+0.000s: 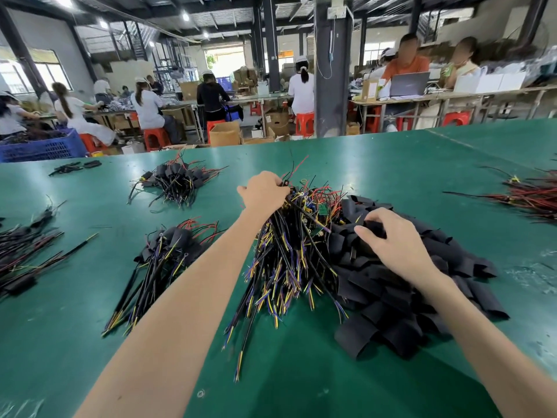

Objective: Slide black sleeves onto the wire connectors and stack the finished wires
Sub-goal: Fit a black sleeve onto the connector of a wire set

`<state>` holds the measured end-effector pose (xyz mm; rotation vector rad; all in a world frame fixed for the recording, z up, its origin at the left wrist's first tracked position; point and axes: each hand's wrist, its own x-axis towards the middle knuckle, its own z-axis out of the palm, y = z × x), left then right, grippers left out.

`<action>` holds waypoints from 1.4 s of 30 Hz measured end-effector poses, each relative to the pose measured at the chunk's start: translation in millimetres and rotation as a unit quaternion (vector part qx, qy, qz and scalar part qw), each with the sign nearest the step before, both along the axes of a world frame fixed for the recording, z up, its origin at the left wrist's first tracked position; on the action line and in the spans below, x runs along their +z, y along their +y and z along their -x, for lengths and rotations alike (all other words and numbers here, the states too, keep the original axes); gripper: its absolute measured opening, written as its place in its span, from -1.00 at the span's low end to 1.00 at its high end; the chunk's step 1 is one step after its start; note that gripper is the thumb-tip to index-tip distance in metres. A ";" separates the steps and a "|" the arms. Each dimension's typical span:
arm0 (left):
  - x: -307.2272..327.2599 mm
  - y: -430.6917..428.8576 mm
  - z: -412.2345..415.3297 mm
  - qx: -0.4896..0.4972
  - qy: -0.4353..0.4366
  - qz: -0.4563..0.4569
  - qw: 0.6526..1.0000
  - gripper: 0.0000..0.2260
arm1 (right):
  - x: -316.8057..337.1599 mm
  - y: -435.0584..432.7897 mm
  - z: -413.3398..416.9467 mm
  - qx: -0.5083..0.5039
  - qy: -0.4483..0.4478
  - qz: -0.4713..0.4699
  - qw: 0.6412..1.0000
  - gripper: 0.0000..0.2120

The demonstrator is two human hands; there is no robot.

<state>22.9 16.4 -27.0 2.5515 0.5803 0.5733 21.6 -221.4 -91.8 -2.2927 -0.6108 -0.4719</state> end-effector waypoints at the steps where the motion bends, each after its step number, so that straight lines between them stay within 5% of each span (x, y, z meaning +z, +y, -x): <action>1: 0.2 0.8 -0.5 -0.010 -0.021 0.007 1.000 -0.84 | -0.4 0.3 -0.3 0.005 0.001 0.002 1.000 -0.81; 8: 17.9 -17.2 8.9 -0.116 -0.288 0.218 0.925 -0.88 | -6.1 5.4 -0.8 0.026 -0.013 -0.041 0.999 -0.82; 12: 41.9 -36.0 13.4 -0.197 -0.313 0.494 0.787 -0.91 | -7.7 4.3 -0.4 0.036 0.000 -0.033 0.999 -0.75; 16: 68.1 -44.8 23.2 -0.209 -0.313 0.616 0.692 -0.88 | -9.2 1.9 -0.6 0.036 -0.021 -0.003 0.999 -0.61; 18: 83.6 -41.9 30.9 -0.196 -0.335 0.632 0.671 -0.84 | -8.0 1.5 -1.0 0.036 -0.029 -0.014 0.999 -0.59; 20: 97.1 -34.9 40.8 -0.186 -0.350 0.576 0.715 -0.78 | -6.8 2.1 -1.2 0.040 -0.026 -0.023 0.999 -0.57; 22: 107.3 -25.9 55.4 -0.208 -0.341 0.457 0.794 -0.79 | -6.5 3.5 -0.9 0.030 -0.015 -0.035 0.999 -0.53; 26: 101.3 -6.0 87.6 -0.229 -0.251 0.068 0.938 -0.83 | -6.4 8.6 -0.1 0.010 -0.033 -0.038 0.999 -0.64; 28: 75.2 0.2 99.1 -0.215 -0.202 -0.071 0.953 -0.85 | -7.1 9.0 0.1 0.014 -0.031 -0.032 0.999 -0.66; 30: 38.7 6.9 108.1 -0.202 -0.151 -0.114 0.961 -0.87 | -8.1 9.1 0.6 0.021 -0.029 -0.028 0.999 -0.67; 33: -13.8 19.9 117.5 -0.186 -0.120 -0.087 0.971 -0.90 | -9.8 10.7 2.0 0.030 -0.037 -0.015 0.999 -0.66; 42: -50.9 29.8 132.5 -0.144 -0.229 -0.080 0.959 -0.95 | -10.8 17.9 10.1 0.055 -0.031 -0.018 0.998 -0.63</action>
